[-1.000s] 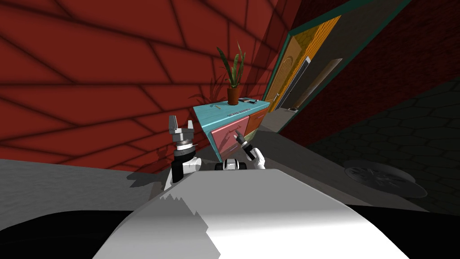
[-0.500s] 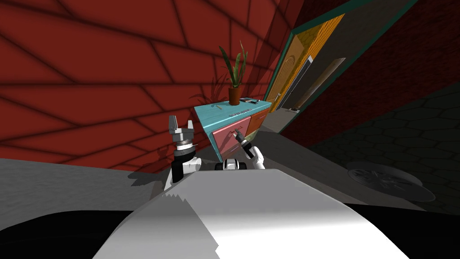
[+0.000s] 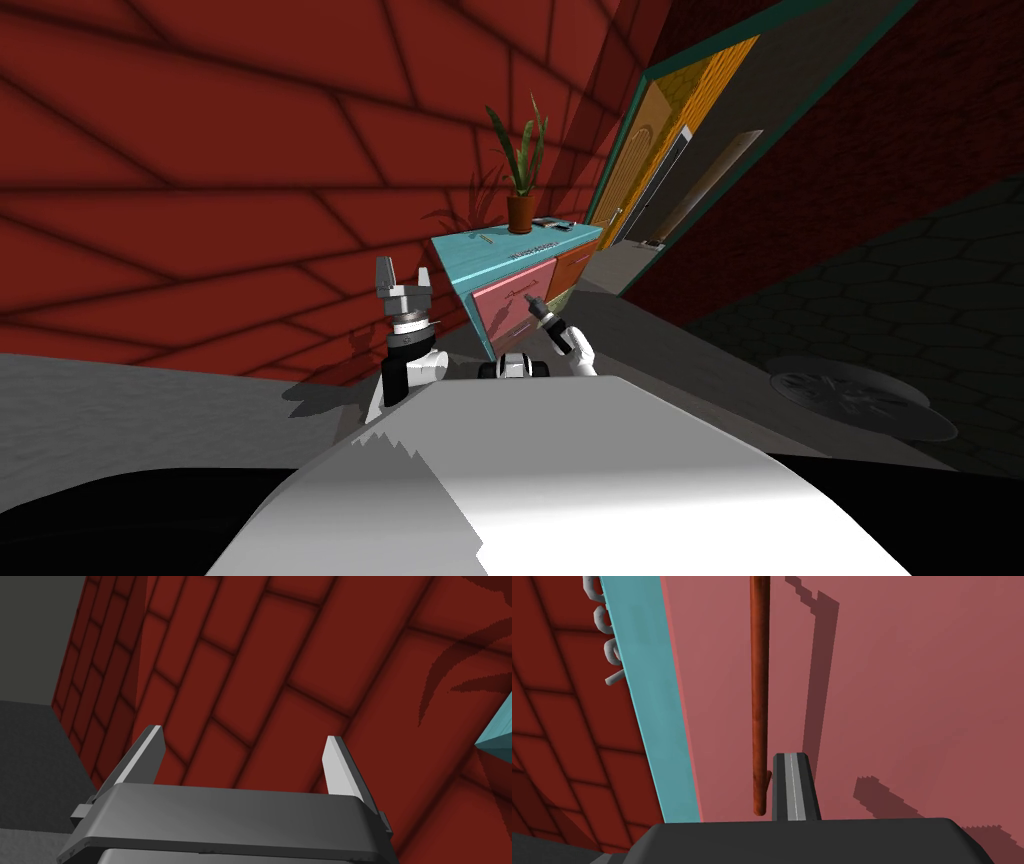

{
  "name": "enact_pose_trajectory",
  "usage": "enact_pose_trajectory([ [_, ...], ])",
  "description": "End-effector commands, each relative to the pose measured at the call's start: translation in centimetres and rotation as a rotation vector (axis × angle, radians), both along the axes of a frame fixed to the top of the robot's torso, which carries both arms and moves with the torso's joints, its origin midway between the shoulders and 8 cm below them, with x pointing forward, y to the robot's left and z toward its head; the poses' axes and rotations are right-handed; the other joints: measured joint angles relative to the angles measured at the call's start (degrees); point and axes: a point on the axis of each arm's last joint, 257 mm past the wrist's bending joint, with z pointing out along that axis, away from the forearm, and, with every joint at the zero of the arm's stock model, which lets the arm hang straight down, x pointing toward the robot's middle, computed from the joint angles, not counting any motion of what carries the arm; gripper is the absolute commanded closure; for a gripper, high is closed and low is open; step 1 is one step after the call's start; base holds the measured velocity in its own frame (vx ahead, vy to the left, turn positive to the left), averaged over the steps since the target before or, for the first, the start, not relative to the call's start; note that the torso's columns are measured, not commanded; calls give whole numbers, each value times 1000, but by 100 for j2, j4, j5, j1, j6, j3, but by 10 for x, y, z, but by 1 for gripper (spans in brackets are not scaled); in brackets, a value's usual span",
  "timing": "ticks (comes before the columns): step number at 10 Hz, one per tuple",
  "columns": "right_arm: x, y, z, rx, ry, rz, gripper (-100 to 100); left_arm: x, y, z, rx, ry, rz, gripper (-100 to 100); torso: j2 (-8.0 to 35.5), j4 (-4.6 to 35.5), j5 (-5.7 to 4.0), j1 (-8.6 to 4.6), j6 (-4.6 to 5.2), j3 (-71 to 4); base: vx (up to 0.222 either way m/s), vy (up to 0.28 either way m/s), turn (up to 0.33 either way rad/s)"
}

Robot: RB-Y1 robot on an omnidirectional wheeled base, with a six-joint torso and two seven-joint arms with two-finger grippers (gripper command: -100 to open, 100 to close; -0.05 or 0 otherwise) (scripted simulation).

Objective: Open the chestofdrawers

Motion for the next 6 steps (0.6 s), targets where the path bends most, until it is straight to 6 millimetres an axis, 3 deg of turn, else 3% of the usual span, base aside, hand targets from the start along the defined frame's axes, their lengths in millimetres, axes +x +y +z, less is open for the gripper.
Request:
enact_pose_trajectory([
  [1, 3, -15, -7, -65, -3, -2, -100, 0, 0, 0, 0, 0, 0, 0, 10, 4, -1, -2, 0, 7, -8, 17, 1],
  [3, 5, -25, -10, -111, -7, -5, -100, 0, 0, 0, 0, 0, 0, 0, 17, 6, -1, -5, 1, 11, -19, 20, 2],
  [6, 17, -20, 3, -145, -33, -36, -100, 0, 0, 0, 0, 0, 0, 0, 22, 7, 3, 9, 0, 14, -72, 72, 8],
])
